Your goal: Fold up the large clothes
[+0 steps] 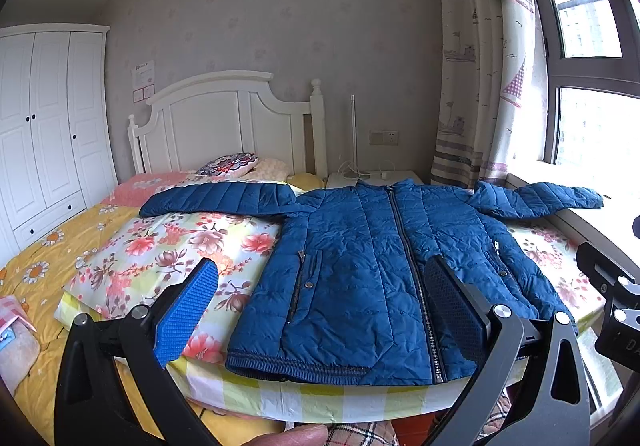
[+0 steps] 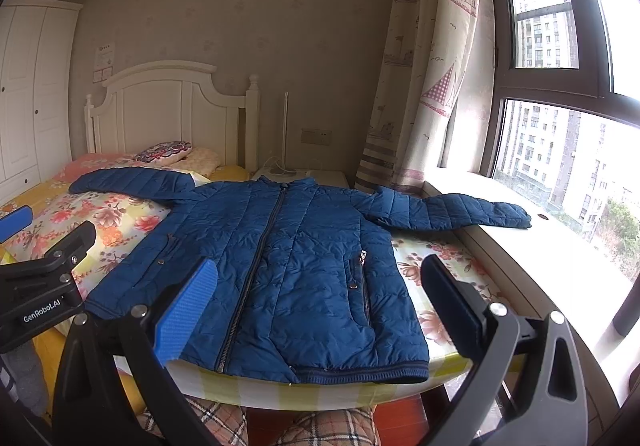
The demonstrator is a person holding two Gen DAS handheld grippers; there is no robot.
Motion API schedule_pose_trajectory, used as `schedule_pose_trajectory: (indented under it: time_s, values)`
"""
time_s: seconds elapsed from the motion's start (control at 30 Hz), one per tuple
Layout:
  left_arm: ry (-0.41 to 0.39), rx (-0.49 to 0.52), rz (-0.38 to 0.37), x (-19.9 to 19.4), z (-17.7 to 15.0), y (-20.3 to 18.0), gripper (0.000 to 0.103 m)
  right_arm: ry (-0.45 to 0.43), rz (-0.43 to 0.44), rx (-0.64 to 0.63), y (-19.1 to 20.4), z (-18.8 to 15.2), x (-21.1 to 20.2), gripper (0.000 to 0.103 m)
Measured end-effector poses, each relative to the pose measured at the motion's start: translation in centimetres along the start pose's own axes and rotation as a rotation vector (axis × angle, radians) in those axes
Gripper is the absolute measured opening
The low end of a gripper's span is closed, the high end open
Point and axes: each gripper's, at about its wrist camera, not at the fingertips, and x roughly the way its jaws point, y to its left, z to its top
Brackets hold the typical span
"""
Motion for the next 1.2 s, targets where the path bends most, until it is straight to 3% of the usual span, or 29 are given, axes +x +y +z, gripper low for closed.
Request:
schedule_pose_trajectory:
  time_s: [1.2]
  values:
    - [0.04,-0.011,0.007,1.6,-1.5,0.1,0.099,0.024,0.02,0.008,0.3,-0.5,0.7,0.101]
